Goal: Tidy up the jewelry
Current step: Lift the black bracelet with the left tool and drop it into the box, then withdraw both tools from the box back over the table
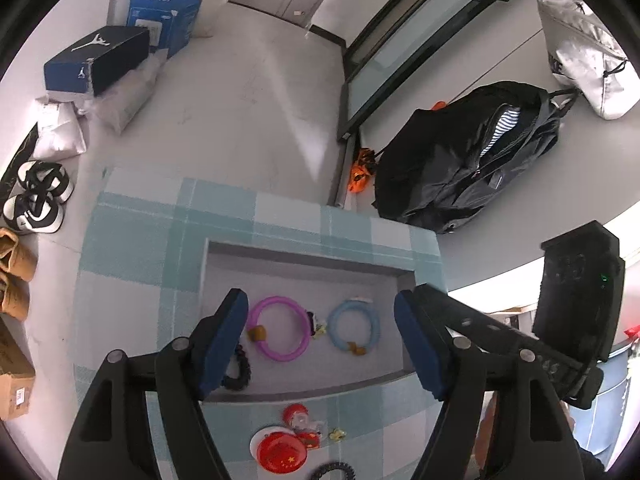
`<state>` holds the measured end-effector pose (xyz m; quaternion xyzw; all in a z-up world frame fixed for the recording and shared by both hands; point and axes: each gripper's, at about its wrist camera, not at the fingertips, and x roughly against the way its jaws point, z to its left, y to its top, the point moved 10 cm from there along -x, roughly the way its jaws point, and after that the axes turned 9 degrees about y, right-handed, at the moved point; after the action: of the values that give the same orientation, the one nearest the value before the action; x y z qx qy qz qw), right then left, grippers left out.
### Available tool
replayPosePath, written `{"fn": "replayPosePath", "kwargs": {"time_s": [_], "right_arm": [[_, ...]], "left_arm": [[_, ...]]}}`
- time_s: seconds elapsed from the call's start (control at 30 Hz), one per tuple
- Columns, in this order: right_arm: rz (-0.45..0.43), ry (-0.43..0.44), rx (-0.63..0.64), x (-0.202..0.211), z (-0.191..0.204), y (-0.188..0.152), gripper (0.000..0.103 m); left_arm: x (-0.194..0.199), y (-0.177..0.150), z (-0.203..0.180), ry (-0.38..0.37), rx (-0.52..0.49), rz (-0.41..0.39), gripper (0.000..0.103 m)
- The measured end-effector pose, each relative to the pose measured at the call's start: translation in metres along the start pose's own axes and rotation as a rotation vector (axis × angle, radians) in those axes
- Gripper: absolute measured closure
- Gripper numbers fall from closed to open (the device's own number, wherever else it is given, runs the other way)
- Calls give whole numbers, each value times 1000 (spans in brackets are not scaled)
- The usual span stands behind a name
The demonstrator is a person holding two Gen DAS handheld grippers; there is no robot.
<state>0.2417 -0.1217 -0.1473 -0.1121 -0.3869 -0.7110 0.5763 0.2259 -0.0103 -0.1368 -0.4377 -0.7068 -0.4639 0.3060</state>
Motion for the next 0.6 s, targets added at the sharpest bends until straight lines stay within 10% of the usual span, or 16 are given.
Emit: {"fn": "replayPosePath", "kwargs": {"time_s": [0.6], "right_arm": [[-52, -93, 169, 27, 24, -20, 24]], "left_arm": [[38, -28, 6, 141, -44, -128, 31]]}}
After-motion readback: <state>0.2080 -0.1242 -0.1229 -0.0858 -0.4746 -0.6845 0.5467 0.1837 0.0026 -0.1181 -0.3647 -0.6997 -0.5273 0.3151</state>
